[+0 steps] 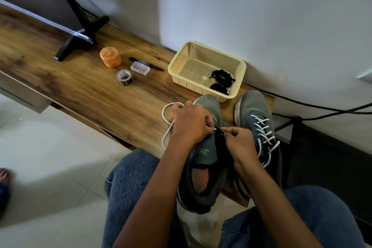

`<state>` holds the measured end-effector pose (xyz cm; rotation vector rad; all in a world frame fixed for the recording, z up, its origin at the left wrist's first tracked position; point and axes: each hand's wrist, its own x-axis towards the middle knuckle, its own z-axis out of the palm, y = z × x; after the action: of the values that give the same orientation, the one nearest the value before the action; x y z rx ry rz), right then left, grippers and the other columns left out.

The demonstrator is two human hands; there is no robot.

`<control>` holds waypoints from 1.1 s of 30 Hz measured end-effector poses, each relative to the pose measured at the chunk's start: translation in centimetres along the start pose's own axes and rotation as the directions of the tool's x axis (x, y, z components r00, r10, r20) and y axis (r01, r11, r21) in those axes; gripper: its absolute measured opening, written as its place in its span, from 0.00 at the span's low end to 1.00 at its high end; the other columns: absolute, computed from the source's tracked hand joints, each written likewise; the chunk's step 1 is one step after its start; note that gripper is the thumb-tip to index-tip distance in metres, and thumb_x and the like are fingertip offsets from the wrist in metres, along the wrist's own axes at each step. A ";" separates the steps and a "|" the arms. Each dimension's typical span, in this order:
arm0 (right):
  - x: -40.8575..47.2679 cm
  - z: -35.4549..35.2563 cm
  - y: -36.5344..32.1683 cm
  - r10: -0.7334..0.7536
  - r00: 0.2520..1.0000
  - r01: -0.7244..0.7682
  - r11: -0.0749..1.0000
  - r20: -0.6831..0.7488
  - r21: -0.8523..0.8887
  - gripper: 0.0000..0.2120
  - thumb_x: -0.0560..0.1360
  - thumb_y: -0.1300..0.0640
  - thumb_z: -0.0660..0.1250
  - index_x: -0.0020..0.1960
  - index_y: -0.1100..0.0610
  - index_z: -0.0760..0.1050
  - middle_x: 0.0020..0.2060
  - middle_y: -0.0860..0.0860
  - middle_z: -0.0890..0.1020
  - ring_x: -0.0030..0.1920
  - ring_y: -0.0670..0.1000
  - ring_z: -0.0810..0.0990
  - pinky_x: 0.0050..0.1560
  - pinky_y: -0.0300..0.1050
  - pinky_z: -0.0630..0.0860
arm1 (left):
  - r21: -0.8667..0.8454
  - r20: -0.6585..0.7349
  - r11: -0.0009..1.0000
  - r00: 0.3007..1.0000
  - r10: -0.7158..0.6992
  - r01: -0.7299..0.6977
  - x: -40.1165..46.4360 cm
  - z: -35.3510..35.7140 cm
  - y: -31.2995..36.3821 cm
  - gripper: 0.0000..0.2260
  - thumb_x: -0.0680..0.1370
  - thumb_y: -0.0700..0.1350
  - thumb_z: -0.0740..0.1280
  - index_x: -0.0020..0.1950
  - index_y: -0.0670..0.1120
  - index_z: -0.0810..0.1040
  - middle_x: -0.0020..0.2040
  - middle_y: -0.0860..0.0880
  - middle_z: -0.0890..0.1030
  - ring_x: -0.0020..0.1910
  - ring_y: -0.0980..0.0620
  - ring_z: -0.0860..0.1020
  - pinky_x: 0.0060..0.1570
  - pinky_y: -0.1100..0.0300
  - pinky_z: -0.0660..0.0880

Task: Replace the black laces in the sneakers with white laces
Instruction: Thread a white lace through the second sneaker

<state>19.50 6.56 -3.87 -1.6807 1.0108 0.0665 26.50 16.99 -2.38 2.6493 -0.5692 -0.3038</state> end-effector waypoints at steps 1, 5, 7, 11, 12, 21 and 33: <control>0.0 0.1 0.0 0.007 1.000 -0.007 1.000 0.002 0.007 0.13 0.74 0.68 0.62 0.41 0.55 0.82 0.39 0.57 0.84 0.43 0.57 0.83 0.48 0.58 0.81 | 0.013 -0.003 1.000 1.000 0.002 -0.002 0.0 0.1 0.0 0.03 0.71 0.53 0.71 0.41 0.56 0.82 0.48 0.57 0.80 0.58 0.55 0.70 0.64 0.50 0.57; 0.1 0.1 0.0 0.015 1.000 -0.015 1.000 0.001 0.013 0.13 0.75 0.67 0.61 0.41 0.55 0.81 0.40 0.57 0.84 0.43 0.57 0.83 0.49 0.57 0.81 | 0.040 0.007 0.999 1.000 0.015 -0.015 0.0 0.1 0.2 0.02 0.72 0.53 0.70 0.41 0.56 0.82 0.49 0.56 0.80 0.58 0.54 0.69 0.65 0.50 0.56; 0.0 0.0 0.0 0.010 1.000 -0.010 1.000 -0.003 0.016 0.13 0.75 0.67 0.61 0.42 0.55 0.81 0.40 0.57 0.84 0.44 0.56 0.83 0.48 0.55 0.81 | 0.034 0.015 0.999 1.000 0.022 -0.022 0.0 0.1 0.2 0.02 0.72 0.52 0.70 0.41 0.56 0.82 0.48 0.56 0.79 0.58 0.54 0.69 0.65 0.49 0.55; -0.1 0.0 0.0 0.002 1.000 -0.002 1.000 -0.007 0.028 0.12 0.76 0.67 0.62 0.42 0.55 0.80 0.40 0.57 0.83 0.44 0.56 0.83 0.49 0.52 0.81 | 0.019 0.045 0.999 0.999 0.027 -0.028 0.0 0.0 0.0 0.02 0.72 0.52 0.71 0.41 0.55 0.83 0.44 0.58 0.76 0.58 0.54 0.69 0.65 0.49 0.55; -0.1 -0.1 0.0 -0.005 1.000 0.005 1.000 -0.006 0.030 0.12 0.76 0.67 0.62 0.42 0.55 0.80 0.40 0.57 0.83 0.44 0.55 0.82 0.48 0.51 0.80 | 0.016 0.052 1.000 0.998 0.024 -0.025 0.0 0.0 -0.1 0.02 0.72 0.52 0.71 0.41 0.55 0.83 0.44 0.58 0.75 0.58 0.54 0.69 0.65 0.49 0.55; 0.1 0.2 0.3 -0.014 1.000 0.014 0.999 -0.011 0.039 0.13 0.76 0.68 0.61 0.40 0.55 0.78 0.41 0.58 0.83 0.45 0.57 0.82 0.50 0.53 0.79 | -0.138 0.141 0.990 0.990 -0.016 0.035 -0.2 -0.5 -0.3 0.05 0.71 0.47 0.72 0.36 0.54 0.79 0.38 0.57 0.72 0.57 0.53 0.69 0.63 0.46 0.65; 0.5 0.4 0.9 -0.028 0.999 0.030 0.999 -0.037 0.043 0.13 0.76 0.66 0.61 0.39 0.53 0.78 0.39 0.56 0.83 0.45 0.57 0.82 0.50 0.53 0.80 | -0.162 0.132 0.987 0.991 0.006 0.015 0.0 -0.2 -0.6 0.08 0.72 0.47 0.73 0.34 0.55 0.78 0.38 0.58 0.73 0.55 0.54 0.71 0.61 0.46 0.68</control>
<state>19.39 6.62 -4.94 -1.6615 1.0083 -0.0053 26.72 17.53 -2.48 2.4859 -0.5548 -0.5082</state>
